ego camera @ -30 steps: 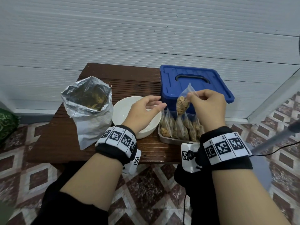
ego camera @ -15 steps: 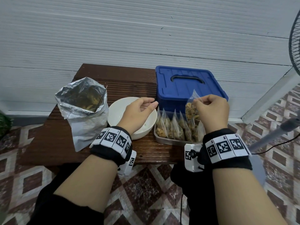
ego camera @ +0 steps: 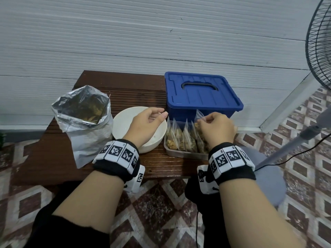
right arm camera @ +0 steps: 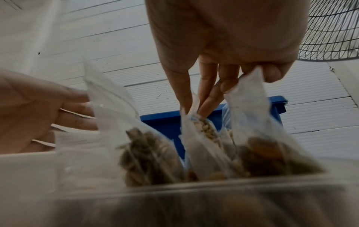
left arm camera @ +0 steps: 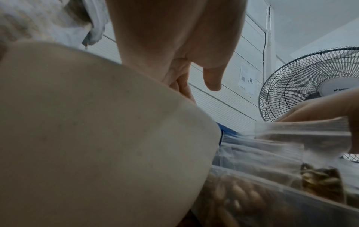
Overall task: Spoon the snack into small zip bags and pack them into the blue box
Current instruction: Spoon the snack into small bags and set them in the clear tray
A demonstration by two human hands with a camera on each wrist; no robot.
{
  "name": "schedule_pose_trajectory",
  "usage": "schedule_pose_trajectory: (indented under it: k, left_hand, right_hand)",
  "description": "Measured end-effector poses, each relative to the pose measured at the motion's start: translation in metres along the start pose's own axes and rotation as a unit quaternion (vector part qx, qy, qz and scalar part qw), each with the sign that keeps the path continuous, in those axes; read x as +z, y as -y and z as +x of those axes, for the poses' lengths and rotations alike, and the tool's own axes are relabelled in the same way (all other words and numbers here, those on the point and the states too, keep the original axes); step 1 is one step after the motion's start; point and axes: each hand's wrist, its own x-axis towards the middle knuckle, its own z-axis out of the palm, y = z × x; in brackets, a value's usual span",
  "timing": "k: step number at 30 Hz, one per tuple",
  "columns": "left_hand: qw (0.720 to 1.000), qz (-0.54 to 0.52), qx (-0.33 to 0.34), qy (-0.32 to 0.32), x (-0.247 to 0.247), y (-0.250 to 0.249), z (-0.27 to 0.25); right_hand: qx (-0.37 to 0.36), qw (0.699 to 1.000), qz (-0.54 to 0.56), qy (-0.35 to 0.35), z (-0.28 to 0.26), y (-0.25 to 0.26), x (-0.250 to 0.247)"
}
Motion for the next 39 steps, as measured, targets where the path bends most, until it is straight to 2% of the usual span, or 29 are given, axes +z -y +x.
schedule_pose_trajectory:
  k: [5,8,10,12,14,18,21,23,25,30,33,37,39]
  left_hand:
    - [1.000,0.019,-0.008,-0.019,-0.005,-0.001,0.001]
    - [0.996,0.065,-0.019,-0.055,-0.012,0.003,0.005]
    - [0.990,0.123,-0.036,-0.057,-0.018,0.010,0.009]
    - [0.974,0.216,-0.062,-0.028,-0.021,0.017,0.012]
    - [0.946,0.314,-0.086,0.018,-0.022,0.023,0.013]
    - [0.893,0.417,-0.134,0.103,-0.020,0.023,0.012]
    - [0.869,0.460,-0.139,0.118,-0.018,0.022,0.014]
    - [0.864,0.472,-0.140,0.109,-0.018,0.024,0.016]
    - [0.873,0.457,-0.144,0.093,-0.018,0.026,0.018]
    - [0.929,0.338,-0.146,0.025,-0.020,0.027,0.018]
    - [0.950,0.281,-0.139,0.002,-0.023,0.022,0.017]
    - [0.972,0.205,-0.104,-0.054,-0.029,0.002,0.015]
    - [0.980,0.170,-0.066,-0.075,-0.032,-0.011,0.012]
  right_hand:
    - [-0.001,1.000,0.016,0.004,-0.001,-0.001,-0.002]
    - [0.004,0.999,0.044,0.011,0.000,0.000,-0.005]
    - [0.010,0.997,0.080,0.014,0.001,0.000,-0.006]
    - [0.014,0.993,0.117,0.014,0.001,0.001,-0.007]
    - [0.011,0.989,0.146,0.012,0.000,0.002,-0.007]
    - [-0.001,0.984,0.175,0.017,-0.001,0.003,-0.006]
    - [-0.002,0.983,0.184,0.020,-0.001,0.004,-0.005]
    - [-0.003,0.982,0.186,0.020,-0.001,0.004,-0.006]
    - [-0.002,0.982,0.190,0.019,-0.001,0.005,-0.006]
    - [-0.004,0.981,0.195,0.004,-0.002,0.008,-0.008]
    - [-0.002,0.977,0.211,-0.023,-0.003,0.011,-0.009]
    - [-0.014,0.967,0.249,-0.057,-0.008,0.018,-0.012]
    - [-0.041,0.964,0.254,-0.060,-0.013,0.023,-0.014]
